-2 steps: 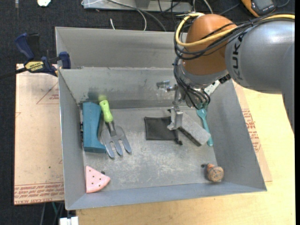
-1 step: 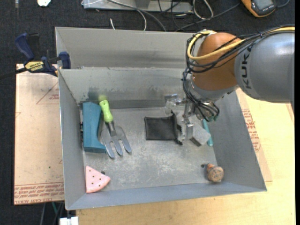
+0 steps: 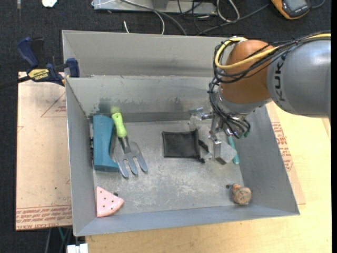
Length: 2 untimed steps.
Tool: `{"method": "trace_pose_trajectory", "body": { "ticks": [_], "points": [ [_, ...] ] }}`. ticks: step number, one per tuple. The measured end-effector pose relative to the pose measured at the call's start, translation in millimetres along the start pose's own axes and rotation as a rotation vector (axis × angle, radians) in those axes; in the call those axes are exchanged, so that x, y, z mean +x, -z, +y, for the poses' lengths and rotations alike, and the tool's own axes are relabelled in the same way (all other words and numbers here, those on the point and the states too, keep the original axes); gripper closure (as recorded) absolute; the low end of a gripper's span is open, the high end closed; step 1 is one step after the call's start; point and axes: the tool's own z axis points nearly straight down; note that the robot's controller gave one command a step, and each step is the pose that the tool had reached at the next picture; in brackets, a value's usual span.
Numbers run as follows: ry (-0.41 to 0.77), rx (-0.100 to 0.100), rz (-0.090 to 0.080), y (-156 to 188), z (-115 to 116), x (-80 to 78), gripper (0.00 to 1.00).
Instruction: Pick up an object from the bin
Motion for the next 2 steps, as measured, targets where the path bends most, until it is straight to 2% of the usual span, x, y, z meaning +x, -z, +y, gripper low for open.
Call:
{"method": "trace_pose_trajectory", "body": {
  "ticks": [1,2],
  "points": [
    [-0.023,0.001,-0.008,-14.4,7.2,-5.1,0.0],
    [0.21,0.001,-0.011,-47.6,31.2,-23.9,1.0]
  ]
}}
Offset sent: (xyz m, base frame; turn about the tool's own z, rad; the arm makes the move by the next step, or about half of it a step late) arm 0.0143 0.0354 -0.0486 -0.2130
